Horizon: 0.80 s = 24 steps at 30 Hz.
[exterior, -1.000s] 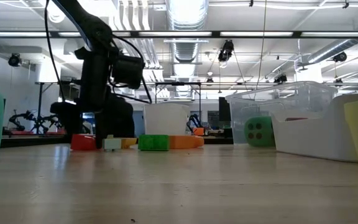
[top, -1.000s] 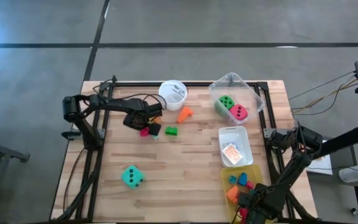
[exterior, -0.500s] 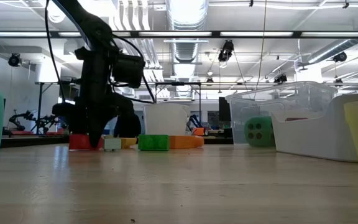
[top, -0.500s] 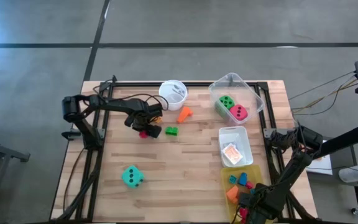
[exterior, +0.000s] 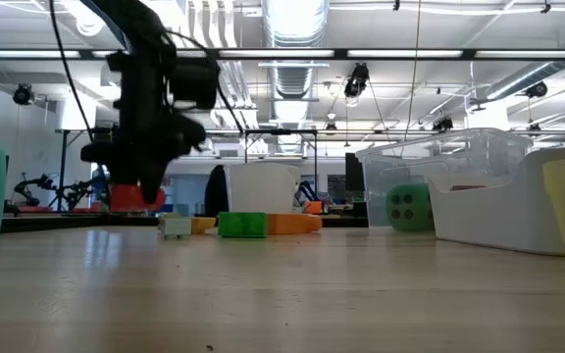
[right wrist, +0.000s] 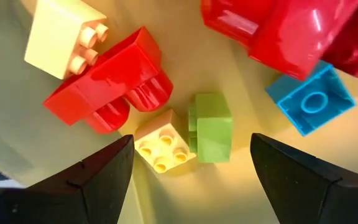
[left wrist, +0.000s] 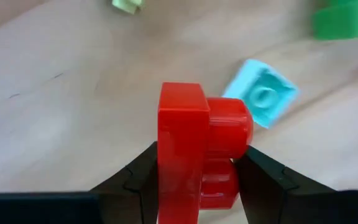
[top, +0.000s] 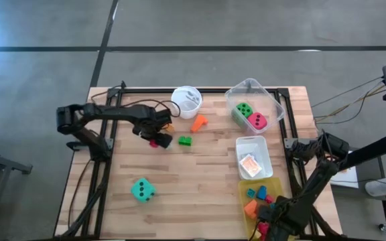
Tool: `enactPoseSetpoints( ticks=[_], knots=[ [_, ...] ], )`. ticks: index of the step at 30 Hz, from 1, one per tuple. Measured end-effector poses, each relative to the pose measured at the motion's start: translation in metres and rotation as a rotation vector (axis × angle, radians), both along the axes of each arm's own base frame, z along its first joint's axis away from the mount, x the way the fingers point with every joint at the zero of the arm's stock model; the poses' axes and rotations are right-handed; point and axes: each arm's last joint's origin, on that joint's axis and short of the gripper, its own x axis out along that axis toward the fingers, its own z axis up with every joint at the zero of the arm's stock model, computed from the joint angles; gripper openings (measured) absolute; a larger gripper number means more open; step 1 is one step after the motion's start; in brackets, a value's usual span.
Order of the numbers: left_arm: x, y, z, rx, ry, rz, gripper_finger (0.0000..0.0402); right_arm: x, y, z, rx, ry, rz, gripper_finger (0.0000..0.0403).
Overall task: Pick & Place Toys
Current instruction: Put the red game piece into the yellow bin
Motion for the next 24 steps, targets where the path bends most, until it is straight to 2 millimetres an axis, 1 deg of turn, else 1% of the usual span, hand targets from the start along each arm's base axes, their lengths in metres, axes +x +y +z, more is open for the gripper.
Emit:
enactPoseSetpoints(
  ticks=[4, 7, 10, 15, 20, 22, 24],
  knots=[
    [-0.008, -0.009, 0.034, 0.017, -0.067, 0.041, 0.0163, 0.002, 0.001, 0.013, -0.039, -0.021, 0.005, 0.0315],
    [-0.012, -0.02, 0.063, 0.05, -0.119, 0.074, 0.0163, 0.004, 0.002, 0.024, -0.077, -0.066, 0.019, 0.0315],
    [-0.015, -0.033, 0.09, 0.091, -0.172, 0.064, 0.0163, 0.007, 0.002, 0.033, -0.117, -0.128, 0.027, 0.0315],
    [-0.015, -0.056, 0.13, 0.152, -0.173, 0.056, 0.0163, 0.01, 0.005, 0.042, -0.112, -0.174, 0.057, 0.0315],
    [-0.01, -0.075, 0.163, 0.223, -0.163, 0.02, 0.0163, 0.009, 0.004, 0.042, -0.13, -0.166, 0.076, 0.0315],
    [-0.005, -0.082, 0.171, 0.243, -0.191, -0.003, 0.0163, 0.009, 0.002, 0.041, -0.153, -0.173, 0.075, 0.0315],
    [0.001, -0.088, 0.175, 0.242, -0.217, -0.024, 0.0163, 0.01, 0.0, 0.04, -0.198, -0.228, 0.087, 0.0315]
  ],
)
